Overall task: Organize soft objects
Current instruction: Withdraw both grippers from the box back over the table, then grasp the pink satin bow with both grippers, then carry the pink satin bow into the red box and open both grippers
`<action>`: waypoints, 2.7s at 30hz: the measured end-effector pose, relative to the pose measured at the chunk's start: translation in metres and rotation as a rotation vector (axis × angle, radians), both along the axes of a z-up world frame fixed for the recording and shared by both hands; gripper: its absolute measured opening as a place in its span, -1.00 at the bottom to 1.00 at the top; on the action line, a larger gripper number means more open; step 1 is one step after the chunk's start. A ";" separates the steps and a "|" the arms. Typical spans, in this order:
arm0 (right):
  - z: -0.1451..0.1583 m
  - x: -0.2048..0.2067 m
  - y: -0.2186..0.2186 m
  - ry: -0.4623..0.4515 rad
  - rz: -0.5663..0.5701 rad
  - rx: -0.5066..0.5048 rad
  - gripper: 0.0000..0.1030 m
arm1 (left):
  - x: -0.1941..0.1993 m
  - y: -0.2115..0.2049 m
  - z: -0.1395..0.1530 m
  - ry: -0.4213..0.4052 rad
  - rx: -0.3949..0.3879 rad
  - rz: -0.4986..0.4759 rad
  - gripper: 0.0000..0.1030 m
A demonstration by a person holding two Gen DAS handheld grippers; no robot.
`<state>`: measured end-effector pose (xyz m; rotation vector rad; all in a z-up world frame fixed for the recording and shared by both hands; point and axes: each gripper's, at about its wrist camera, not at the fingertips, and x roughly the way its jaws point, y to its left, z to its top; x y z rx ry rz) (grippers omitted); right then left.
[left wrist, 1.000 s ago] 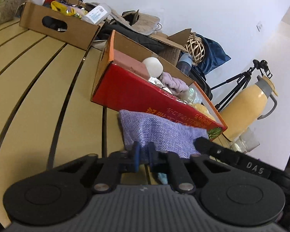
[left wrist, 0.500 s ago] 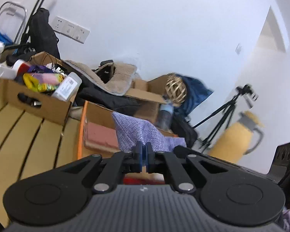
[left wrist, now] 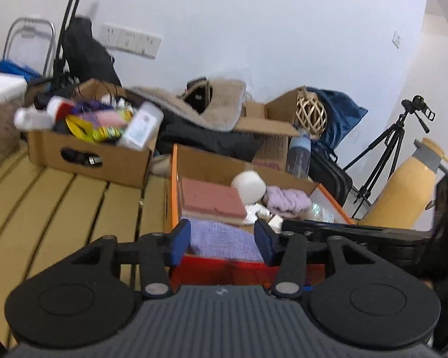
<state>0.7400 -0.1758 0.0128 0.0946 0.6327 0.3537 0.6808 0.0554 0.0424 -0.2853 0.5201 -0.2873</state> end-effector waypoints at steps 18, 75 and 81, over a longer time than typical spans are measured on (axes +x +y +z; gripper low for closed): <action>0.081 -0.284 -0.059 -0.408 -0.054 -0.178 0.67 | -0.251 -0.004 0.058 -0.235 0.145 0.024 1.00; -0.074 -0.219 -0.029 0.113 0.108 0.201 -0.86 | -0.196 -0.022 -0.081 0.103 -0.025 -0.111 -0.34; -0.025 -0.189 -0.044 -0.002 0.098 0.220 -0.86 | -0.156 -0.028 -0.031 -0.034 -0.013 -0.175 -0.35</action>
